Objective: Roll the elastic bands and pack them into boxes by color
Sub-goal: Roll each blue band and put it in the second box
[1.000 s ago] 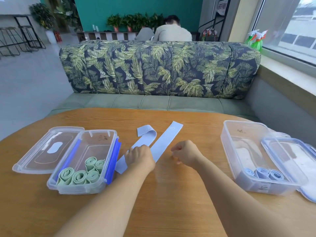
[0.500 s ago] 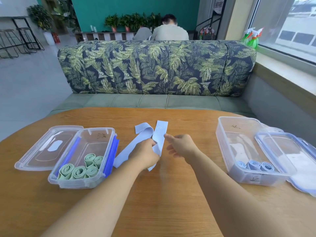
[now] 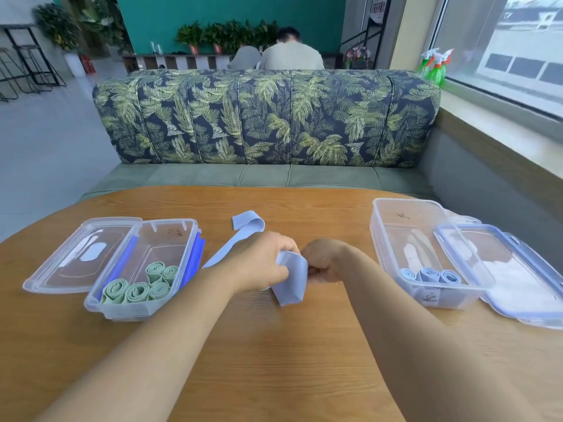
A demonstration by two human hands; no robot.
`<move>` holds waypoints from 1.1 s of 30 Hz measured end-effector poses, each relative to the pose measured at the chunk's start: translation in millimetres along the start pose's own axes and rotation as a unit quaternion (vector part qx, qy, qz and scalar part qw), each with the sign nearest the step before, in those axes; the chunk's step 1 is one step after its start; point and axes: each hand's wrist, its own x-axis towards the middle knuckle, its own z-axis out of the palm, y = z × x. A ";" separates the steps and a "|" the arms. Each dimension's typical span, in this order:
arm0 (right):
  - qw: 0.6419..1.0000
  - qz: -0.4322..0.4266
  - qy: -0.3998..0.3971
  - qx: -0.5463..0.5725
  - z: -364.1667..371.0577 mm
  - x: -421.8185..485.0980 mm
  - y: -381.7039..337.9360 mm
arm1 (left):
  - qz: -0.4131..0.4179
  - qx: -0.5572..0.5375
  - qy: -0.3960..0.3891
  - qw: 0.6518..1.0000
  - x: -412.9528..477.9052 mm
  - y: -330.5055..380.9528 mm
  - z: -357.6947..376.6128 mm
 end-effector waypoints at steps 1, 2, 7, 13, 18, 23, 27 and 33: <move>0.998 -0.021 0.028 0.051 -2.0 0.1 1.5 | 0.003 -0.031 0.007 1.000 -0.9 -1.9 4.4; 0.990 -0.047 0.057 0.117 -4.4 -0.3 1.8 | 0.007 -0.077 0.009 0.997 -1.3 -4.0 8.8; 0.926 -0.149 0.105 0.331 -17.0 -10.5 2.8 | 0.004 -0.325 -0.034 0.945 -6.9 -9.0 22.6; 0.883 -0.179 0.080 0.427 -5.6 -29.3 16.1 | -0.184 -0.518 -0.018 0.835 -1.5 -9.7 30.6; 0.877 -0.149 0.057 0.453 3.8 -46.4 28.7 | -0.156 -0.599 0.027 0.785 5.9 7.9 28.0; 0.912 -0.076 0.011 0.403 -2.6 -54.5 37.0 | -0.102 -0.573 0.060 0.811 -2.1 17.4 29.1; 0.929 -0.083 0.000 0.360 -9.6 -49.7 37.8 | -0.079 -0.560 0.023 0.825 -11.6 20.0 27.7; 0.932 -0.127 0.023 0.339 -20.1 -45.9 28.7 | -0.104 -0.570 -0.055 0.814 -11.5 21.0 20.2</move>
